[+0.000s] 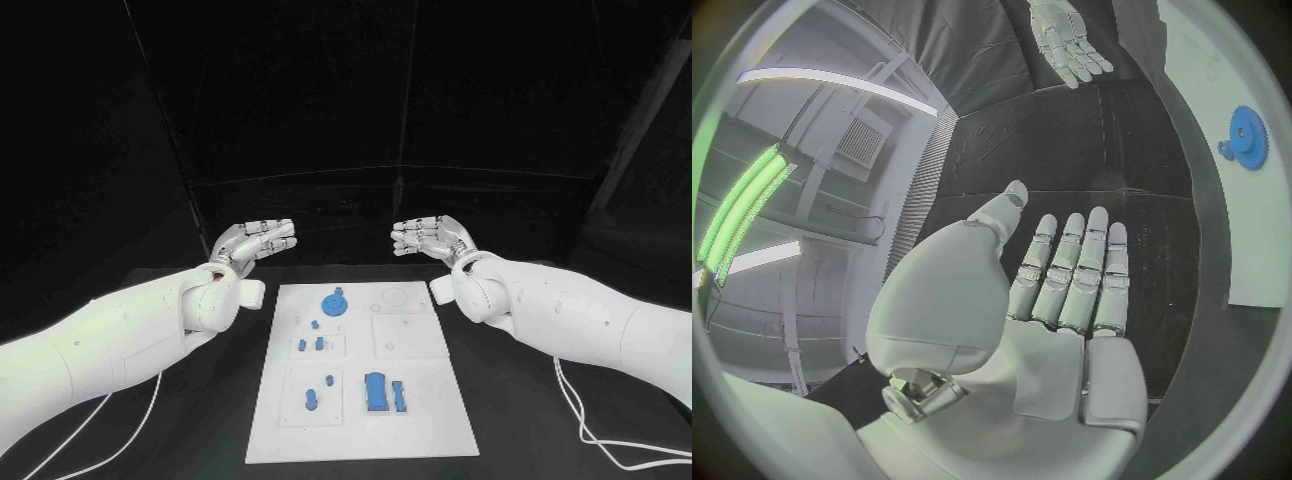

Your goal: Assemble the parts on the task board

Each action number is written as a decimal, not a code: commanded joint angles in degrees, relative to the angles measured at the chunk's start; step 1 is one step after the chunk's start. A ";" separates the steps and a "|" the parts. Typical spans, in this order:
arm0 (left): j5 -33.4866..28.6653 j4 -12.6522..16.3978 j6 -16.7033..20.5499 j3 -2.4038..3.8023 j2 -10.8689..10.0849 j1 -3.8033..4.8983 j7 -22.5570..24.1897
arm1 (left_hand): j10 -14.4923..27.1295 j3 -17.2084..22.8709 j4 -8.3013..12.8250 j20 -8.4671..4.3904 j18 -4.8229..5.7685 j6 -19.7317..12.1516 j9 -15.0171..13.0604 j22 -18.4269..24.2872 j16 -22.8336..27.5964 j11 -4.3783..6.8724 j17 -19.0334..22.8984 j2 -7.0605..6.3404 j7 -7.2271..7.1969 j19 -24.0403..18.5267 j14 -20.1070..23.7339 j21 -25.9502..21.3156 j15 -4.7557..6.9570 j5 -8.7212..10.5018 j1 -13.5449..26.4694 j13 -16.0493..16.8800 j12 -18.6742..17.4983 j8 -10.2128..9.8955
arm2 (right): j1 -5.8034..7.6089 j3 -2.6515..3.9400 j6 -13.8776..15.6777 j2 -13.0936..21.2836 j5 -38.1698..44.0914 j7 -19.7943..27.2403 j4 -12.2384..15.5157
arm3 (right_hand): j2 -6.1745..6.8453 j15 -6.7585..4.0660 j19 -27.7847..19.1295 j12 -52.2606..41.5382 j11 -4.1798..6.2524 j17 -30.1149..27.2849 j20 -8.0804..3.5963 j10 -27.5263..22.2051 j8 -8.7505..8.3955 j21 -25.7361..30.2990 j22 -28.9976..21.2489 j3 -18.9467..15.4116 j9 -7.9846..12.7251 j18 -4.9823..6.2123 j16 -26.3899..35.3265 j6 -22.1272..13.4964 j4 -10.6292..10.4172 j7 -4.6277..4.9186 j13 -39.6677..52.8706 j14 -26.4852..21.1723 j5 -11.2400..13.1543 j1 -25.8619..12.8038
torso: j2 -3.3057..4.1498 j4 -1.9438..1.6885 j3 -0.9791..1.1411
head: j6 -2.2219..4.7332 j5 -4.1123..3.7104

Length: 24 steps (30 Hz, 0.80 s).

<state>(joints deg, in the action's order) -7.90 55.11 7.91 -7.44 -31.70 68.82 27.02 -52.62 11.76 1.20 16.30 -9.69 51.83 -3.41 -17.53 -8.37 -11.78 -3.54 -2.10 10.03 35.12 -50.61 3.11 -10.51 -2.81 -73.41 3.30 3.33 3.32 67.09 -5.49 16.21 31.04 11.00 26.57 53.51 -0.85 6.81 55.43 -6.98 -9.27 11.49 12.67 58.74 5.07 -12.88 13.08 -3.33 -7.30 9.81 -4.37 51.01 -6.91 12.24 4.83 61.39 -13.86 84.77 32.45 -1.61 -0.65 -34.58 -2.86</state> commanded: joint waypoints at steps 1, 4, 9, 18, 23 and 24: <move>0.15 0.49 0.16 0.07 -0.31 0.00 -0.05 | 17.11 -3.84 -1.20 -5.26 2.91 -16.77 3.41 5.77 2.79 3.79 3.54 2.10 -3.23 -11.52 16.38 -3.11 3.39 2.81 23.79 -3.30 -3.33 -3.32 | -0.01 0.05 0.52 0.33 0.23 -0.11 0.65 | 0.85 -2.21 -17.84 2.33 2.98 -3.85 -4.05 -19.00 -5.07 4.31 -4.36 3.33 2.41 -2.94 4.37 -16.42 2.27 -3.91 -4.83 -19.78 4.37 -27.49 | -0.08 0.14 0.04 | -0.10 0.18; 0.44 1.78 1.51 0.34 -0.78 -0.32 0.06 | 20.66 -4.66 -1.20 -6.31 3.41 -20.23 3.41 6.97 3.33 4.58 3.54 2.10 -3.85 -13.89 19.77 -3.11 4.10 2.81 28.75 -3.30 -3.33 -3.32 | -0.27 0.26 1.56 0.84 -0.19 0.01 2.01 | 0.85 -2.65 -21.32 2.80 3.57 -4.64 -4.84 -22.71 -5.07 5.19 -5.24 3.33 2.89 -2.94 4.37 -19.64 2.83 -4.67 -4.83 -23.65 5.27 -32.91 | -0.38 0.51 0.20 | -0.02 0.86; 1.56 6.72 6.70 1.40 -2.61 -1.57 0.47 | 26.87 -5.98 -1.20 -8.29 4.44 -26.38 3.41 9.03 4.35 5.97 3.54 2.10 -5.08 -18.03 25.76 -3.11 5.34 2.81 37.43 -3.30 -3.33 -3.32 | -1.28 1.05 5.52 2.76 -1.82 0.50 7.19 | 0.85 -6.81 -28.07 6.98 4.71 -5.99 -6.40 -29.85 -5.07 6.72 -6.79 3.33 7.30 -3.93 4.37 -25.84 6.91 -6.17 -4.83 -31.11 6.98 -43.15 | -1.14 1.46 0.59 | 0.17 2.57; 4.98 21.90 22.63 4.66 -8.21 -5.40 1.71 | 35.05 -7.71 -1.20 -10.84 9.69 -34.48 3.41 11.73 8.37 11.78 3.54 2.10 -10.03 -23.46 33.67 -3.11 10.51 2.81 48.86 -3.30 -3.33 -3.32 | -4.35 3.46 17.71 8.69 -6.81 1.98 23.11 | 0.85 -6.81 -36.65 6.98 9.27 -11.49 -8.37 -38.91 -5.07 8.62 -8.77 3.33 7.30 -5.17 4.37 -33.76 6.91 -8.09 -4.83 -40.63 9.13 -56.22 | -1.27 1.61 0.65 | 0.20 2.86; 6.68 29.44 30.53 6.28 -10.99 -7.30 2.33 | 38.41 -11.76 -1.20 -11.95 9.69 -37.81 3.41 12.84 8.37 11.78 3.54 2.10 -10.03 -25.65 36.93 -3.11 10.51 2.81 53.59 -3.30 -3.33 -3.32 | -5.87 4.65 23.69 11.60 -9.27 2.71 30.93 | 0.85 -6.81 -40.31 6.98 9.27 -11.49 -12.67 -42.76 -5.07 12.88 -13.08 3.33 7.30 -5.79 4.37 -37.02 6.91 -12.24 -4.83 -44.65 13.86 -61.75 | -1.27 1.61 0.65 | 0.20 2.86; 6.91 30.45 31.60 6.50 -11.37 -7.55 2.42 | 38.98 -11.76 -1.20 -12.14 9.69 -38.39 3.41 13.03 8.37 11.78 3.54 2.10 -10.03 -26.01 37.47 -3.11 10.51 2.81 54.37 -3.30 -3.33 -3.32 | -6.07 4.81 24.49 11.99 -9.60 2.81 31.98 | 0.85 -6.81 -40.79 6.98 9.27 -11.49 -12.67 -43.36 -5.07 12.88 -13.08 3.33 7.30 -5.79 4.37 -37.59 6.91 -12.24 -4.83 -45.32 13.86 -62.65 | -1.27 1.61 0.65 | 0.20 2.86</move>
<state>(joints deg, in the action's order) -3.84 84.51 30.78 -1.10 -42.79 61.34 27.62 -18.68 2.20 0.01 5.75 -2.46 18.43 -0.10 -6.15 -0.64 -2.04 -0.11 -0.02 1.11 12.42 -18.03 0.23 -1.30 -0.22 -26.07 0.11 0.39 0.23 61.06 -0.83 33.75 42.75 4.68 27.65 84.38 -0.02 0.24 19.96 -0.42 -0.81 1.77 2.89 21.10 0.44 -2.65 2.88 -0.13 -0.30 5.68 -0.27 18.40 -0.55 2.49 0.13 22.08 -4.17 30.37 31.19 -0.03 -0.02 -34.37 -0.01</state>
